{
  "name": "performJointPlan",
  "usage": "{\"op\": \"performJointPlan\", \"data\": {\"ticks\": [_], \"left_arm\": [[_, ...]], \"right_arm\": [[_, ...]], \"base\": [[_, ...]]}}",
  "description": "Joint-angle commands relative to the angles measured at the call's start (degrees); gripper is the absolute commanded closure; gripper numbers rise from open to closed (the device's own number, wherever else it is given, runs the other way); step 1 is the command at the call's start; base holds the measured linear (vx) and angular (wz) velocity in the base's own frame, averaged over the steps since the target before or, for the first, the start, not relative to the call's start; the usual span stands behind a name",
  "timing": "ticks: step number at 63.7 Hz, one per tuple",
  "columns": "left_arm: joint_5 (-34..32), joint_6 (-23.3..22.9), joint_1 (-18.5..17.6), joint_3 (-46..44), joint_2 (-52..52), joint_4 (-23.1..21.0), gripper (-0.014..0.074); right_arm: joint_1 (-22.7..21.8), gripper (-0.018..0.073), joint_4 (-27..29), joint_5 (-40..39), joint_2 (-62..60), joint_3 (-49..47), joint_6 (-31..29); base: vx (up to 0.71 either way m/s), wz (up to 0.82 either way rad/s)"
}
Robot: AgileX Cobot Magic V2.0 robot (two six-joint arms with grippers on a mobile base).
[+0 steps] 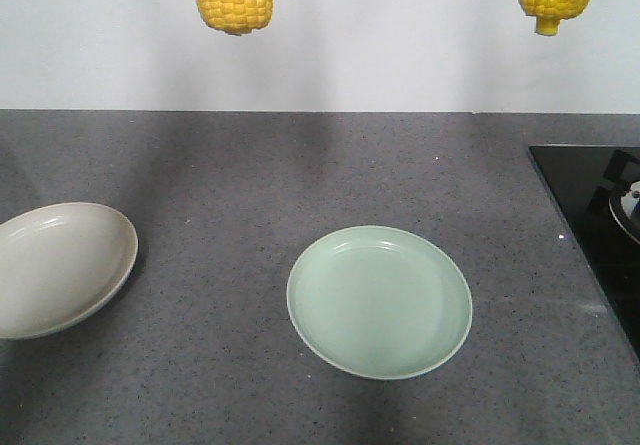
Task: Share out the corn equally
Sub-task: 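Drive closer to the counter, holding both cobs above the plates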
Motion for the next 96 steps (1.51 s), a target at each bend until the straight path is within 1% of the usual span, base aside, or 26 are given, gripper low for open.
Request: {"op": "performJointPlan", "data": {"ticks": [1, 90, 96], "left_arm": [[-2.08, 0.0, -0.01, -1.07, -2.34, -2.01, 0.0603], [-2.08, 0.0, -0.01, -1.07, -2.34, -2.07, 0.0603], [-2.08, 0.0, -0.01, -1.07, -2.4, -2.07, 0.0603]], "right_arm": [[-0.43, 0.0566, 2.36, -3.3, -1.67, -1.57, -0.42], [-0.43, 0.0566, 3.0, -3.67, -1.67, -1.57, -0.42], [-0.43, 0.0566, 4.12, -2.38, -1.67, -1.57, 1.39]], "base": [[0.0, 0.0], [0.0, 0.0], [0.0, 0.0]]}}
